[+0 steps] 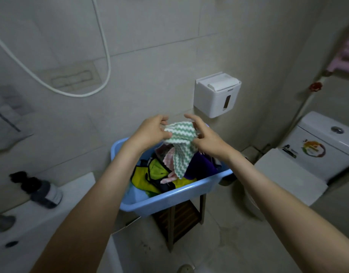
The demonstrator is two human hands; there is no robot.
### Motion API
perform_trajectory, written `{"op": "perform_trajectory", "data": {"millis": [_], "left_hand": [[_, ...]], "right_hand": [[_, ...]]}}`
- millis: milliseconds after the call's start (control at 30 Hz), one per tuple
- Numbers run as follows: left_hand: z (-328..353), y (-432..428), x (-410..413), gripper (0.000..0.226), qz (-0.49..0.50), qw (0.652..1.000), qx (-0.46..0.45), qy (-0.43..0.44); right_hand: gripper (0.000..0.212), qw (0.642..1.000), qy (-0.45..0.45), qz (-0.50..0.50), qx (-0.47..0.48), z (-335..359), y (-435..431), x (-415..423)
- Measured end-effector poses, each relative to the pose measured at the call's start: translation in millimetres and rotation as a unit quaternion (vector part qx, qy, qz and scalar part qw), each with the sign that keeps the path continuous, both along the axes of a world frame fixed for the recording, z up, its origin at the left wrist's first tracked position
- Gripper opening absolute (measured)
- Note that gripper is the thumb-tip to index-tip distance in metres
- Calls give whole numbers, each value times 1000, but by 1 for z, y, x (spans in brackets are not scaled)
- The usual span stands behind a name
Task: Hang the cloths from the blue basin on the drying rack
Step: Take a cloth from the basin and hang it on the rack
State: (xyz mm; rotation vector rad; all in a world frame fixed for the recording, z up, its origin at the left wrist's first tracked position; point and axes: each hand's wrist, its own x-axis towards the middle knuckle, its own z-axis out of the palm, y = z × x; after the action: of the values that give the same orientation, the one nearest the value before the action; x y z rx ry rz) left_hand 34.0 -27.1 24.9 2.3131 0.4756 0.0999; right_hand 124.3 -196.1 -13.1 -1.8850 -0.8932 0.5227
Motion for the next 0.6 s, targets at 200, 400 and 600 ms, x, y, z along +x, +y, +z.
{"op": "perform_trajectory", "data": {"millis": [200,400,600], "left_hand": [[8,3,-9,14,42,997,56,-43],[6,11,-17,14,60,996,50,-52],[2,19,-21,12,81,995,53,13]], "right_hand": [[19,991,13,104,-77,3,19,2],[22,996,69,48,25,6,19,5],[33,989,100,74,85,17,18,3]]}}
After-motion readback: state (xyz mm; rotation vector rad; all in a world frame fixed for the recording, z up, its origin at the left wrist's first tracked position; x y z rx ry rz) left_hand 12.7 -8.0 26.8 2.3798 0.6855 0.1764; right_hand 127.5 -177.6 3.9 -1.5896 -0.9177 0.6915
